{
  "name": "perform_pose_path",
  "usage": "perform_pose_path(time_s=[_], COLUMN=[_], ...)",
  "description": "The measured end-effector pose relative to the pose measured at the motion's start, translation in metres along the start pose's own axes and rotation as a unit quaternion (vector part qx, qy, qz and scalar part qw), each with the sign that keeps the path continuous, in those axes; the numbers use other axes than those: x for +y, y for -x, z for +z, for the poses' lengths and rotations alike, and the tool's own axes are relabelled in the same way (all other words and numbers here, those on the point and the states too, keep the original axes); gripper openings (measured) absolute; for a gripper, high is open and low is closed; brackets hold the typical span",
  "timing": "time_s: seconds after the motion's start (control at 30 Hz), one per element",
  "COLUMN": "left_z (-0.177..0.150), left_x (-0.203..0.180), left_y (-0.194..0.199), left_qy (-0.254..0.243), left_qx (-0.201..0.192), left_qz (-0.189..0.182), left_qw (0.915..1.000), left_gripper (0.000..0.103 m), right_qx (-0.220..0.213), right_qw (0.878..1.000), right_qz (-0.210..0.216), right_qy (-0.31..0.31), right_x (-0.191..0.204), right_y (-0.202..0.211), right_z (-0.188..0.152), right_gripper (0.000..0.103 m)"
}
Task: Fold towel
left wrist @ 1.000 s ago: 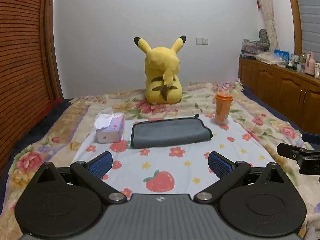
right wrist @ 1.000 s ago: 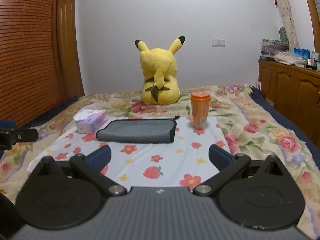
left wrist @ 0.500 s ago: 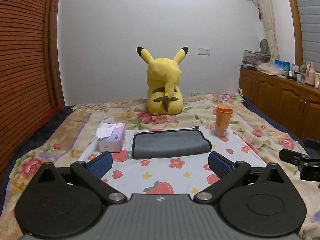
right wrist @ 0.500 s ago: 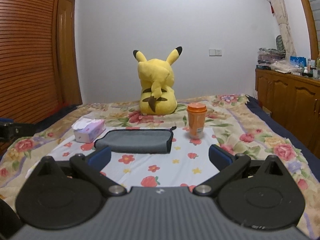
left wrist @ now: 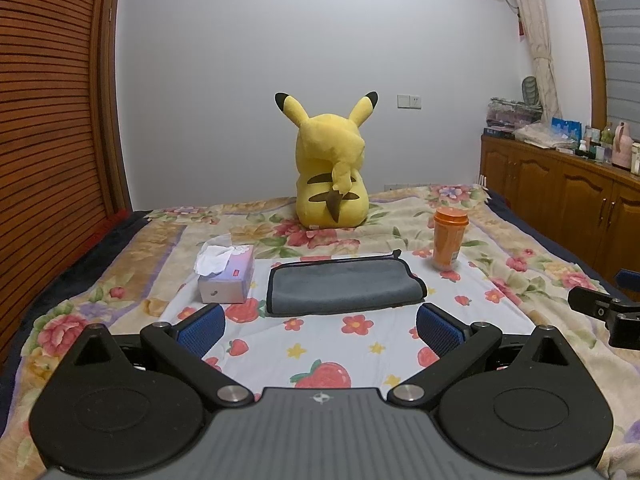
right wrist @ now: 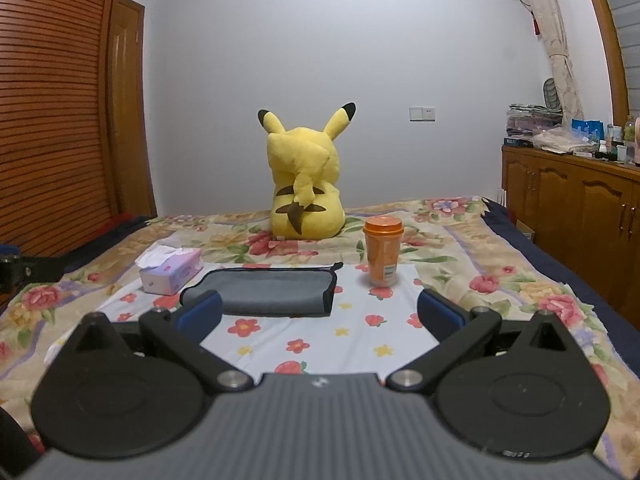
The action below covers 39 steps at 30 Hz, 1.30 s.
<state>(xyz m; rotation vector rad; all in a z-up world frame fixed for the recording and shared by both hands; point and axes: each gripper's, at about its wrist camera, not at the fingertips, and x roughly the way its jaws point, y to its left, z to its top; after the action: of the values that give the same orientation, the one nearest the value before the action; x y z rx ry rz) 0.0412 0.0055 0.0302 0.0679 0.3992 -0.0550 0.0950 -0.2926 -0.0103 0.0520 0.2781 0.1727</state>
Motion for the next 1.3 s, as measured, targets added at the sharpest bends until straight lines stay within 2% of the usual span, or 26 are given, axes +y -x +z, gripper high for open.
perform_pose_path(time_s=[1.3], left_z=[-0.0075], left_x=[0.0087], left_y=[-0.0087], left_qy=[0.003], left_qx=[0.013], left_qz=[0.002], left_qw=[0.9999], left_gripper=[0.103], right_qx=[0.002], right_qw=[1.0], right_qz=[0.001], right_qy=[0.001], right_x=[-0.0025], right_y=[-0.0002], right_z=[-0.0031], right_gripper=[0.103])
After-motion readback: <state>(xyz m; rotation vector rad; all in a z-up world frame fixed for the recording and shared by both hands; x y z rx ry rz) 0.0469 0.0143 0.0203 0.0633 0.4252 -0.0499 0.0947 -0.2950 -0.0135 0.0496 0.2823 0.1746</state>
